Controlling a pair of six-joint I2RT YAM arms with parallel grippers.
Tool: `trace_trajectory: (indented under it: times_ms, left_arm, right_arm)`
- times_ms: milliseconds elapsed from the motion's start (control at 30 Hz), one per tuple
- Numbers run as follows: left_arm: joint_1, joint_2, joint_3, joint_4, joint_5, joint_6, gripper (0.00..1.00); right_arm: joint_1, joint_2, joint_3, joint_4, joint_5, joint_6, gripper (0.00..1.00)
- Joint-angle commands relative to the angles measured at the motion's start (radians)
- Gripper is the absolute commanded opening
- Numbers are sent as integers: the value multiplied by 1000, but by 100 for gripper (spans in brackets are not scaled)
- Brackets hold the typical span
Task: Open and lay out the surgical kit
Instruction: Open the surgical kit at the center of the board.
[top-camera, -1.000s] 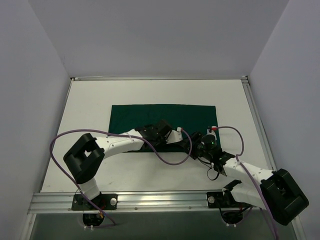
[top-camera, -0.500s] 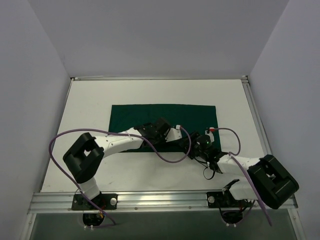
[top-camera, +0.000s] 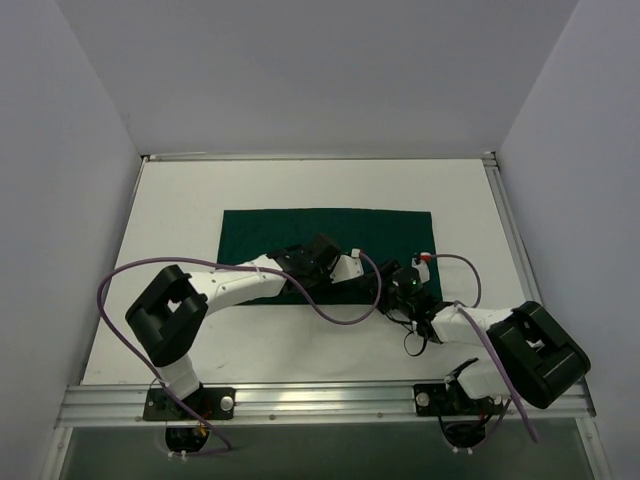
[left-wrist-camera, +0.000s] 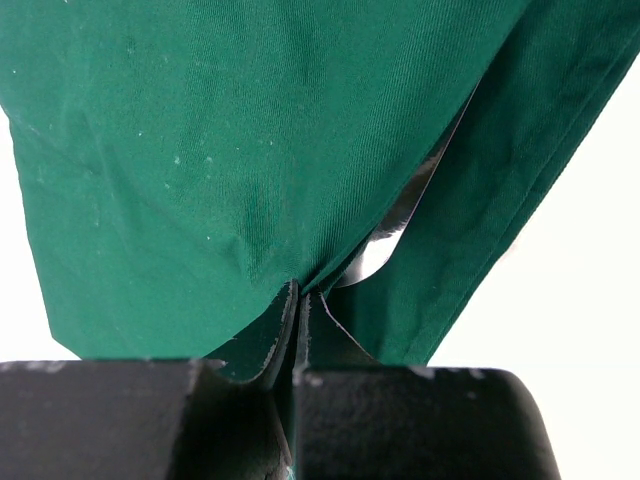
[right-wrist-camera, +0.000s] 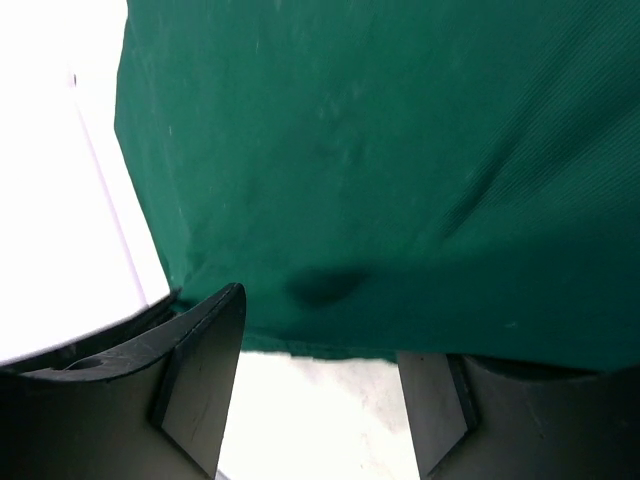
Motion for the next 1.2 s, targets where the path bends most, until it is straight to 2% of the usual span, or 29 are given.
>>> trace_trajectory:
  times_ms: [0, 267, 600, 700, 733, 800, 833, 967, 1033, 1100, 1167]
  left_arm:
    - [10, -32, 28, 15, 12, -7, 2]
    - [13, -32, 20, 16, 15, -7, 2]
    - [15, -23, 12, 12, 24, -10, 2]
    - [15, -16, 14, 7, 29, -9, 2]
    - [13, -9, 14, 2, 30, -9, 2]
    - [13, -3, 18, -21, 52, -7, 2]
    - [13, -2, 19, -27, 61, -7, 3]
    - [8, -16, 3, -50, 116, 5, 16]
    - [8, -20, -6, -50, 130, 17, 29]
    - [8, -11, -23, -48, 132, 25, 41]
    - [8, 0, -40, -50, 124, 33, 47]
  right_arm:
    - [-34, -11, -1, 3, 71, -10, 55]
    - [-116, -40, -1, -51, 67, -52, 53]
    - [-171, -152, -86, -106, 130, -15, 52]
    - [-171, -164, -87, -120, 152, -16, 44]
    - [-171, -163, -87, -119, 150, -15, 37]
    - [-171, -158, -87, -116, 140, -12, 30]
    - [-171, -160, -87, -111, 134, -12, 21]
    - [-171, -195, -97, -88, 110, 8, 6]
    - [-168, -210, -92, -103, 110, 8, 1]
    - [-168, -236, -86, -119, 107, 10, 0]
    - [-163, -255, -80, -128, 107, 10, 0]
